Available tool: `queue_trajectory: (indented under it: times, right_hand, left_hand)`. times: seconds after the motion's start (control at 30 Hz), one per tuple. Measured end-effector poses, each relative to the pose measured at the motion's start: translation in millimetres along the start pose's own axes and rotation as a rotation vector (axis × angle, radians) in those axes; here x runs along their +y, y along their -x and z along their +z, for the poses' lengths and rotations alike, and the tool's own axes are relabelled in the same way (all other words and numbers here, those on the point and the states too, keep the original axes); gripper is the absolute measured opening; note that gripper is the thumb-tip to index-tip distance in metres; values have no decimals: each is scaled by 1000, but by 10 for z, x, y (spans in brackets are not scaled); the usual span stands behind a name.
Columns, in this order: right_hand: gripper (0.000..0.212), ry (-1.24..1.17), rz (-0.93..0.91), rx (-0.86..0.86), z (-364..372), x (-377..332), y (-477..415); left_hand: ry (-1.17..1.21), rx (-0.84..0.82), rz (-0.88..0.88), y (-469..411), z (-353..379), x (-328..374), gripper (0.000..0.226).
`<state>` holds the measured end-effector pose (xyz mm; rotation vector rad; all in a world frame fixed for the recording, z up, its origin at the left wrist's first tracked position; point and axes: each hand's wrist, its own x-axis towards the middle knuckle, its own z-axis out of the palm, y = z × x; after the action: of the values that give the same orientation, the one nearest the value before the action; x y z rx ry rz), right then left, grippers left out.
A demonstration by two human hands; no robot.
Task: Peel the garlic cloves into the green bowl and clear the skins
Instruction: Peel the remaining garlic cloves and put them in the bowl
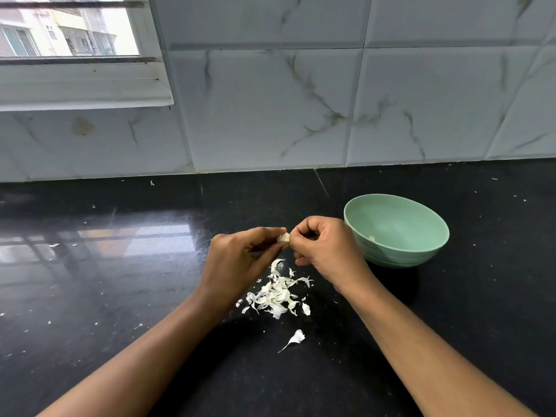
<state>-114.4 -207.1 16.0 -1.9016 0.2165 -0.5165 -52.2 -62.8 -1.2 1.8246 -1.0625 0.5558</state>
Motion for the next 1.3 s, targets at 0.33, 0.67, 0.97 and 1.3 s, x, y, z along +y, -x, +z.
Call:
queue_trajectory:
  times: [0.33,0.67,0.97,1.3]
  right_hand:
    - [21,-431,392,-92,-19,-7,-51]
    - [14,330,124,-413,-202,11,-61]
    - [20,278,12,-286,-254,-6,-66]
    - [8,-84,-24,-243,-228,-18,-89]
  left_hand:
    - [821,207,-517,-91,5,108,19]
    - [814,-39,-773,-91,33,81,16]
    - [786,-201,-793,-84,28,71,16]
    - [791,-173,-756,-96,13,78,18]
